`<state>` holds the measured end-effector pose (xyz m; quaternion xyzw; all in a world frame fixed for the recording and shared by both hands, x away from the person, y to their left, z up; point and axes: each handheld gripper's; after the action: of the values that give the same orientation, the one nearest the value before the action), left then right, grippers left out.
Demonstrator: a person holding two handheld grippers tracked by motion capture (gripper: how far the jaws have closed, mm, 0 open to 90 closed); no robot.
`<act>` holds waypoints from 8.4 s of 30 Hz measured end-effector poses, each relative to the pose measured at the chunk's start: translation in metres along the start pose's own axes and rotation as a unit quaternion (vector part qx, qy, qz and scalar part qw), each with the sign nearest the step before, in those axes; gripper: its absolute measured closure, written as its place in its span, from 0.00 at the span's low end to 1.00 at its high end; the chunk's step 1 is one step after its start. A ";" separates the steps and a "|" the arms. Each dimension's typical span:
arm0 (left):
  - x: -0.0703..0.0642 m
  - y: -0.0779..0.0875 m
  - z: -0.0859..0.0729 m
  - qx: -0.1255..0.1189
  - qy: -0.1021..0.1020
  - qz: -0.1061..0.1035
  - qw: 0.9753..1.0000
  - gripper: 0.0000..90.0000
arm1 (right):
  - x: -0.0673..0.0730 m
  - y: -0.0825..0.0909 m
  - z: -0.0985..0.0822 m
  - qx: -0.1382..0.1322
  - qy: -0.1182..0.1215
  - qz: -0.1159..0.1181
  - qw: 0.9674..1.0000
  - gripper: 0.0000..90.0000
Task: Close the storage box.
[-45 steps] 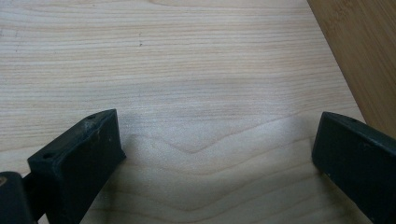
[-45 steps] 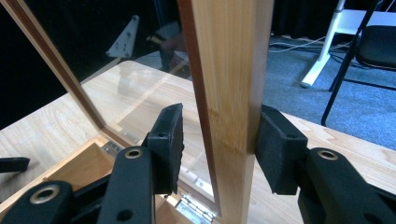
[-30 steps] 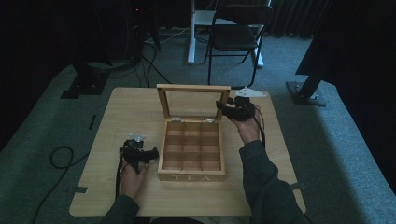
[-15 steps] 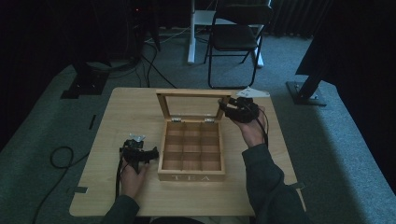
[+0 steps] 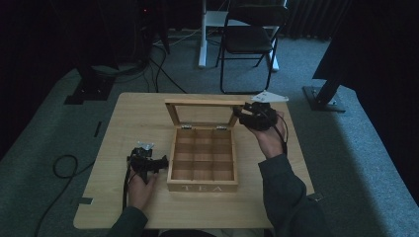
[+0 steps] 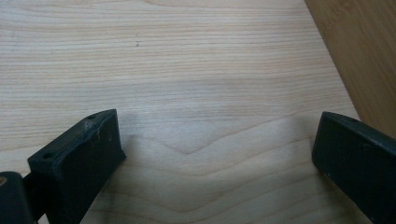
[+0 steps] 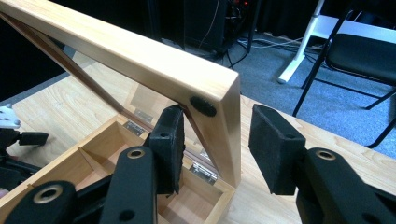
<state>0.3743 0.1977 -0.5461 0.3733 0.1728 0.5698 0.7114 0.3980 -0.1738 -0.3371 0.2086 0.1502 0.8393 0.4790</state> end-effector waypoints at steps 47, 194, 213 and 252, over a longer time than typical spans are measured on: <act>-0.001 0.000 0.000 -0.001 0.001 -0.001 1.000 0.02 | 0.025 0.028 -0.050 0.027 0.015 0.005 1.000 0.54; -0.001 0.000 0.000 0.000 0.000 -0.001 1.000 0.02 | 0.024 0.032 -0.174 0.110 0.027 0.052 0.992 0.50; -0.001 0.000 0.000 -0.001 0.001 -0.001 1.000 0.02 | 0.024 0.033 -0.179 0.116 0.025 0.053 0.991 0.51; -0.001 0.000 0.000 -0.001 0.001 -0.001 1.000 0.02 | 0.021 0.036 -0.186 0.128 0.023 0.054 0.990 0.52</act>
<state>0.3743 0.1964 -0.5463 0.3720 0.1735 0.5695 0.7122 0.2699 -0.1832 -0.4784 0.2569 0.2555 0.8423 0.3991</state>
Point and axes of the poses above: each handheld gripper's, and its own axes: y roughly backward along the jaws, z roughly out of its top, x roughly to its left, and after that the axes turned 14 degrees about -y, right-handed
